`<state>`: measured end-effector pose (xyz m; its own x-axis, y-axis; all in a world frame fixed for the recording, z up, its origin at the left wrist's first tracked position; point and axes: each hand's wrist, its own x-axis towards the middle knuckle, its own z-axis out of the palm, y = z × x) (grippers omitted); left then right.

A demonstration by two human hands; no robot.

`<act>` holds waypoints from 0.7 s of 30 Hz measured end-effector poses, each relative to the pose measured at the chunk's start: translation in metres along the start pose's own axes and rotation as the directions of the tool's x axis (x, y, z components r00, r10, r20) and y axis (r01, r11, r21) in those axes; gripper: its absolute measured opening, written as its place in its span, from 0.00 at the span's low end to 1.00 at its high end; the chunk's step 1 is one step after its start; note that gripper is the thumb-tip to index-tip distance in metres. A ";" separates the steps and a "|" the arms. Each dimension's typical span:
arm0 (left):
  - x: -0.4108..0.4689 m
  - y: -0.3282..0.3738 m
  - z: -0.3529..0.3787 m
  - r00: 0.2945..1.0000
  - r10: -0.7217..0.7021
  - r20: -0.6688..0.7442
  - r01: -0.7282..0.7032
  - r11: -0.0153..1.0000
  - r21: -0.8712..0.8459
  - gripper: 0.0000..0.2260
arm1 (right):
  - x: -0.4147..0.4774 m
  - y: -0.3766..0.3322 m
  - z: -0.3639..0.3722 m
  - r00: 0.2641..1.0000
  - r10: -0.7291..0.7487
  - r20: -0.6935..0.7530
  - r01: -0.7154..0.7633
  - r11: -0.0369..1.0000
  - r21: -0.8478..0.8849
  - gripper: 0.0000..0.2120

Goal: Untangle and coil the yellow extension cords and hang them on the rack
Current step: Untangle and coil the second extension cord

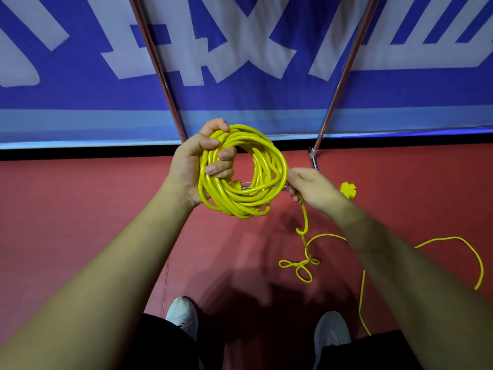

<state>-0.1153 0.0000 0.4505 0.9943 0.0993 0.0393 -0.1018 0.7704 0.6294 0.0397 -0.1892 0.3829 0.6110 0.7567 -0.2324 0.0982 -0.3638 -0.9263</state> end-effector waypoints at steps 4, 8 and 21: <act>0.001 -0.002 0.011 0.997 0.032 -0.066 -0.013 0.960 0.279 0.14 | 0.003 0.008 -0.001 0.987 -0.004 -0.159 0.024 0.991 0.128 0.12; -0.002 -0.006 0.013 1.000 -0.015 -0.023 0.021 0.952 0.304 0.14 | 0.008 0.021 -0.004 0.980 0.098 -0.174 -0.077 0.989 0.125 0.17; 0.004 0.009 -0.004 0.905 0.343 -0.253 -0.311 0.937 0.158 0.10 | 0.005 0.037 0.021 0.982 0.135 0.132 -0.144 0.988 0.060 0.08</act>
<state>-0.1121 0.0096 0.4534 0.8564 0.5133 0.0554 -0.3998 0.5915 0.7002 0.0301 -0.1876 0.3418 0.5098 0.7655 -0.3926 -0.0379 -0.4359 -0.8992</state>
